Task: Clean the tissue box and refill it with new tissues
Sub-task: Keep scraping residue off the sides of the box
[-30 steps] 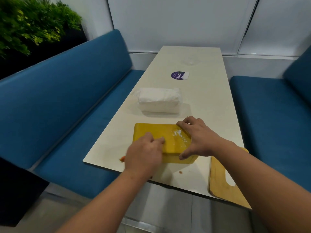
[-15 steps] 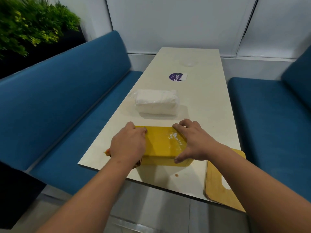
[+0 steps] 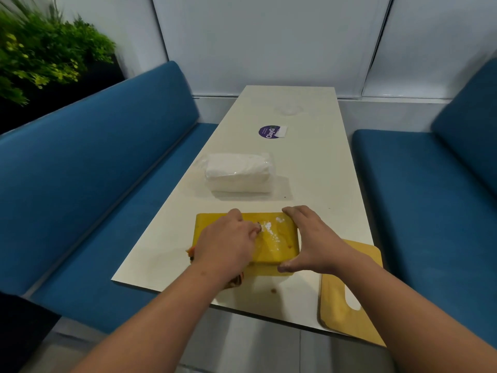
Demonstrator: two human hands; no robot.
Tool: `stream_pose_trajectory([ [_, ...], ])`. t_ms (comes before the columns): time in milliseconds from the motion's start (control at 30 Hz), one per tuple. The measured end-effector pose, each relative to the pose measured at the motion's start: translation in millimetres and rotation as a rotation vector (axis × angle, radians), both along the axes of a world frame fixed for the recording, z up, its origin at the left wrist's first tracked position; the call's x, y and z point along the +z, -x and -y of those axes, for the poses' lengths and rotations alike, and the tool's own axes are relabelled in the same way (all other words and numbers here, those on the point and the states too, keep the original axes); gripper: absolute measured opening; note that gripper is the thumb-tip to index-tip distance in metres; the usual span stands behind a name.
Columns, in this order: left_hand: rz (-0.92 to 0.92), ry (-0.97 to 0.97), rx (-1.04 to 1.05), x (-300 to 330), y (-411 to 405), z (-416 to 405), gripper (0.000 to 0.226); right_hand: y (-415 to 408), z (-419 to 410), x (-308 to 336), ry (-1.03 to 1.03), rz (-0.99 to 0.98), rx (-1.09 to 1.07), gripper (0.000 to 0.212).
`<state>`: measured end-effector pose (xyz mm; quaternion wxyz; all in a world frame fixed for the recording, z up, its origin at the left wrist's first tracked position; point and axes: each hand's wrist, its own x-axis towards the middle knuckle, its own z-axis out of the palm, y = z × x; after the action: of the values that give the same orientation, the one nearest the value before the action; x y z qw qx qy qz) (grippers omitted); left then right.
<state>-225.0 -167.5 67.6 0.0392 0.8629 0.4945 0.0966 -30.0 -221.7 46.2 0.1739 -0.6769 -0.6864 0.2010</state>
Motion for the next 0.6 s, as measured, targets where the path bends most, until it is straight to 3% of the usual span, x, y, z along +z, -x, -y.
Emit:
stream_pose_trajectory([
  [133,-0.075,-0.024,0.033,10.6,16.9,-29.7,0.036,-1.0,-0.1,-0.7,-0.013,-0.001,0.003,0.119],
  [467,-0.12,-0.074,-0.465,11.8,-54.0,-25.7,0.033,-0.7,-4.4,-2.0,-0.043,-0.042,-0.036,0.109],
  [600,-0.135,-0.017,-0.429,17.7,-29.9,-48.2,0.033,-3.3,-4.7,-2.3,-0.034,-0.045,-0.023,0.112],
])
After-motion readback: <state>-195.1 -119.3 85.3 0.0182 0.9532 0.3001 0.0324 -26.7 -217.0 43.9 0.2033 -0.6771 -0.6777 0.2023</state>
